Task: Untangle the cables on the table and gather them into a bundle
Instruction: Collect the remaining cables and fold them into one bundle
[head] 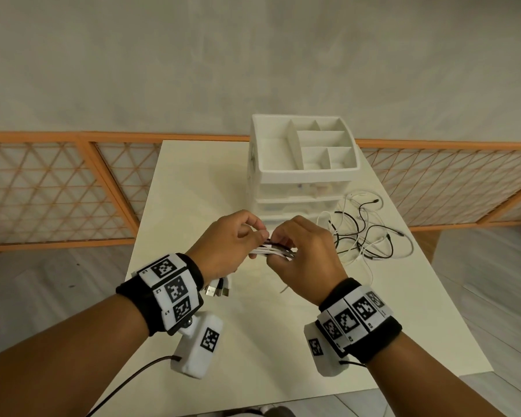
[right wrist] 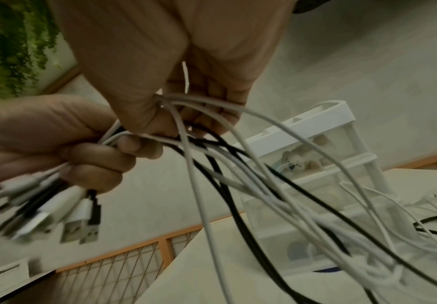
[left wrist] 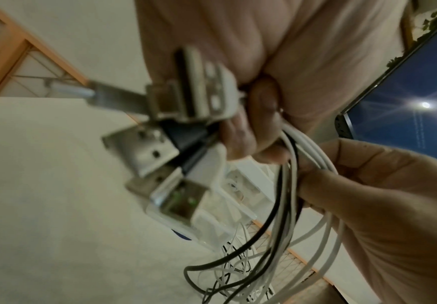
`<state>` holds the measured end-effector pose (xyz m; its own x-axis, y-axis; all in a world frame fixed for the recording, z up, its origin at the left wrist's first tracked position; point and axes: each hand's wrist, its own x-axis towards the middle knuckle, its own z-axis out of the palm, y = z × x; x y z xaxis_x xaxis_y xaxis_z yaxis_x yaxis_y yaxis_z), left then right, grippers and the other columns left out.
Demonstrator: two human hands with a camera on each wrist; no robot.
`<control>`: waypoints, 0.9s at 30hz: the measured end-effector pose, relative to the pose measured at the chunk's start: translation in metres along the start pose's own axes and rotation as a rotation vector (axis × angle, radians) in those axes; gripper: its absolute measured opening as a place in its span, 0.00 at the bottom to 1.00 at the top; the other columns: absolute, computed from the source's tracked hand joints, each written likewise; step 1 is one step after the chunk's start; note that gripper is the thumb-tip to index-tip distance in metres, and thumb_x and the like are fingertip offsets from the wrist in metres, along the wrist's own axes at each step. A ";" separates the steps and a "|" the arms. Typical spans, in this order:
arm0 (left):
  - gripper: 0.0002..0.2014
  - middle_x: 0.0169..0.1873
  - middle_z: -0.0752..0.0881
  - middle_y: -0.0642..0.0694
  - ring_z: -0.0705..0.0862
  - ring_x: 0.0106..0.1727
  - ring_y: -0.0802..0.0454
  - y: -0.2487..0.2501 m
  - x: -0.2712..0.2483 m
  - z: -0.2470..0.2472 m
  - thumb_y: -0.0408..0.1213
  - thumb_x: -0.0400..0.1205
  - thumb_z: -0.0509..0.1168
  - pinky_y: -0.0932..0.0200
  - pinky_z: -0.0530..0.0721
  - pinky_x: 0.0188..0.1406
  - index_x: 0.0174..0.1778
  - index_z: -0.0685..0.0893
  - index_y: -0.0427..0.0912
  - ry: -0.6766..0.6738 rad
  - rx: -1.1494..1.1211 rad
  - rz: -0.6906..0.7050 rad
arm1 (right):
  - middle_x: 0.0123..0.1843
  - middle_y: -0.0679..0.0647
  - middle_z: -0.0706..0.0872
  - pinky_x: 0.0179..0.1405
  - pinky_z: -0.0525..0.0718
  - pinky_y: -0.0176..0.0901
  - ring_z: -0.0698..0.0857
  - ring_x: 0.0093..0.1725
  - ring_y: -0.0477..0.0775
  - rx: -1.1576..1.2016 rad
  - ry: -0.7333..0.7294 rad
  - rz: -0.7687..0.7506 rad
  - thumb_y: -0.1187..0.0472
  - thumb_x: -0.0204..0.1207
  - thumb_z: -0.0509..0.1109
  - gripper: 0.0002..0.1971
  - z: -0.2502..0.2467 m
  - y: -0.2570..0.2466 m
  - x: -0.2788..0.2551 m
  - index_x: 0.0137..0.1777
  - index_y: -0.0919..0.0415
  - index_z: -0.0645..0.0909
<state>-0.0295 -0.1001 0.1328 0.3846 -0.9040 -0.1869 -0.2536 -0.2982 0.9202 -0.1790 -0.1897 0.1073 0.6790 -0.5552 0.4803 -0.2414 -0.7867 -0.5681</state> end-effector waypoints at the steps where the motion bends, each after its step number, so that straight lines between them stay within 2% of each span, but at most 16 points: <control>1: 0.04 0.27 0.84 0.53 0.72 0.14 0.63 0.001 0.001 0.000 0.40 0.86 0.66 0.69 0.67 0.17 0.51 0.84 0.44 0.057 0.025 0.021 | 0.34 0.46 0.82 0.30 0.78 0.37 0.79 0.29 0.48 0.000 0.002 0.027 0.62 0.64 0.75 0.06 0.000 -0.002 -0.001 0.40 0.60 0.84; 3: 0.04 0.30 0.86 0.53 0.74 0.14 0.65 0.001 0.005 -0.002 0.38 0.86 0.66 0.73 0.67 0.17 0.48 0.85 0.42 0.179 0.030 0.046 | 0.29 0.42 0.79 0.30 0.76 0.37 0.76 0.28 0.47 -0.014 -0.088 0.127 0.59 0.66 0.71 0.04 -0.001 -0.001 -0.003 0.40 0.58 0.83; 5: 0.04 0.33 0.87 0.50 0.72 0.14 0.63 0.000 0.009 -0.009 0.38 0.85 0.67 0.67 0.68 0.18 0.47 0.85 0.42 0.286 -0.064 0.027 | 0.28 0.45 0.80 0.35 0.83 0.46 0.78 0.30 0.52 -0.076 -0.312 0.244 0.54 0.68 0.67 0.06 -0.004 0.012 -0.007 0.39 0.55 0.80; 7: 0.07 0.31 0.84 0.50 0.66 0.15 0.59 0.000 0.012 -0.020 0.41 0.83 0.70 0.64 0.65 0.19 0.47 0.85 0.41 0.314 -0.206 -0.018 | 0.34 0.50 0.87 0.46 0.86 0.53 0.85 0.37 0.60 -0.201 -0.504 0.337 0.51 0.70 0.61 0.11 -0.009 0.033 -0.015 0.41 0.55 0.81; 8: 0.09 0.29 0.83 0.51 0.65 0.15 0.58 0.000 0.013 -0.025 0.43 0.82 0.71 0.63 0.64 0.19 0.47 0.85 0.40 0.294 -0.223 -0.032 | 0.39 0.54 0.91 0.54 0.86 0.55 0.88 0.43 0.63 -0.284 -0.526 0.363 0.53 0.72 0.59 0.12 -0.013 0.045 -0.018 0.45 0.54 0.84; 10: 0.13 0.27 0.82 0.52 0.68 0.14 0.61 -0.001 0.010 -0.028 0.48 0.80 0.73 0.63 0.66 0.19 0.45 0.86 0.40 0.236 -0.124 -0.055 | 0.54 0.57 0.92 0.67 0.79 0.61 0.88 0.56 0.64 -0.407 -0.389 0.389 0.60 0.73 0.62 0.16 -0.020 0.065 -0.020 0.57 0.52 0.86; 12: 0.21 0.25 0.81 0.49 0.69 0.16 0.56 -0.005 0.008 -0.023 0.54 0.79 0.72 0.63 0.67 0.21 0.39 0.85 0.37 0.174 -0.009 -0.098 | 0.71 0.55 0.85 0.71 0.72 0.67 0.81 0.72 0.62 -0.475 -0.196 0.403 0.66 0.72 0.68 0.21 -0.026 0.074 -0.014 0.63 0.51 0.85; 13: 0.25 0.23 0.76 0.49 0.68 0.19 0.50 -0.006 0.007 -0.021 0.57 0.79 0.71 0.62 0.66 0.22 0.35 0.82 0.35 0.145 0.013 -0.114 | 0.76 0.54 0.79 0.70 0.70 0.69 0.75 0.77 0.62 -0.504 -0.150 0.405 0.64 0.71 0.72 0.22 -0.028 0.076 -0.010 0.65 0.49 0.84; 15: 0.26 0.19 0.71 0.53 0.64 0.22 0.48 -0.003 0.007 -0.021 0.56 0.81 0.69 0.60 0.64 0.25 0.30 0.79 0.35 0.117 -0.009 -0.126 | 0.80 0.52 0.74 0.71 0.69 0.69 0.70 0.80 0.60 -0.536 -0.188 0.446 0.55 0.71 0.76 0.24 -0.033 0.081 -0.007 0.69 0.44 0.81; 17: 0.21 0.19 0.69 0.53 0.61 0.19 0.52 0.004 0.008 -0.027 0.51 0.84 0.67 0.59 0.65 0.26 0.30 0.82 0.40 0.136 -0.134 -0.116 | 0.81 0.46 0.75 0.75 0.67 0.65 0.71 0.81 0.56 -0.517 -0.369 0.548 0.48 0.73 0.76 0.27 -0.035 0.091 -0.014 0.73 0.40 0.78; 19: 0.18 0.23 0.67 0.48 0.59 0.19 0.55 0.012 0.007 -0.032 0.49 0.85 0.66 0.64 0.63 0.20 0.37 0.82 0.38 0.126 -0.307 -0.106 | 0.78 0.43 0.78 0.77 0.66 0.60 0.74 0.79 0.54 -0.481 -0.536 0.627 0.46 0.74 0.76 0.29 -0.032 0.101 -0.026 0.76 0.41 0.76; 20: 0.18 0.23 0.68 0.47 0.58 0.19 0.55 0.014 0.006 -0.033 0.49 0.86 0.65 0.65 0.61 0.18 0.39 0.81 0.37 0.106 -0.361 -0.097 | 0.77 0.44 0.79 0.78 0.67 0.59 0.75 0.79 0.54 -0.440 -0.557 0.645 0.47 0.72 0.77 0.31 -0.031 0.103 -0.030 0.76 0.40 0.76; 22: 0.17 0.21 0.72 0.48 0.59 0.17 0.56 0.017 0.005 -0.030 0.48 0.87 0.63 0.65 0.59 0.17 0.38 0.81 0.39 0.079 -0.399 -0.073 | 0.76 0.48 0.77 0.76 0.74 0.61 0.77 0.76 0.56 -0.287 -0.532 0.663 0.48 0.68 0.80 0.35 -0.029 0.099 -0.029 0.76 0.39 0.74; 24: 0.17 0.21 0.75 0.47 0.60 0.16 0.56 0.018 0.006 -0.027 0.47 0.88 0.61 0.65 0.58 0.18 0.39 0.80 0.39 0.077 -0.371 -0.063 | 0.74 0.50 0.78 0.73 0.78 0.60 0.80 0.71 0.57 -0.152 -0.457 0.629 0.52 0.66 0.82 0.35 -0.031 0.086 -0.017 0.74 0.41 0.76; 26: 0.17 0.21 0.76 0.46 0.59 0.16 0.55 0.020 0.008 -0.025 0.44 0.90 0.59 0.64 0.57 0.19 0.40 0.80 0.37 0.070 -0.332 -0.066 | 0.68 0.47 0.84 0.72 0.79 0.56 0.82 0.67 0.53 -0.035 -0.276 0.507 0.55 0.65 0.80 0.29 -0.039 0.067 -0.003 0.68 0.46 0.81; 27: 0.16 0.21 0.77 0.45 0.58 0.16 0.54 0.021 0.008 -0.024 0.43 0.90 0.58 0.62 0.56 0.20 0.41 0.79 0.37 0.063 -0.324 -0.069 | 0.63 0.46 0.86 0.69 0.80 0.50 0.83 0.64 0.51 0.031 -0.160 0.419 0.53 0.63 0.76 0.26 -0.044 0.052 0.005 0.64 0.47 0.83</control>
<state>-0.0103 -0.1063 0.1591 0.4474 -0.8615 -0.2401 0.0664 -0.2357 0.9695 -0.2181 -0.2455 0.1095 0.6261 -0.7737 0.0965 -0.4995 -0.4931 -0.7123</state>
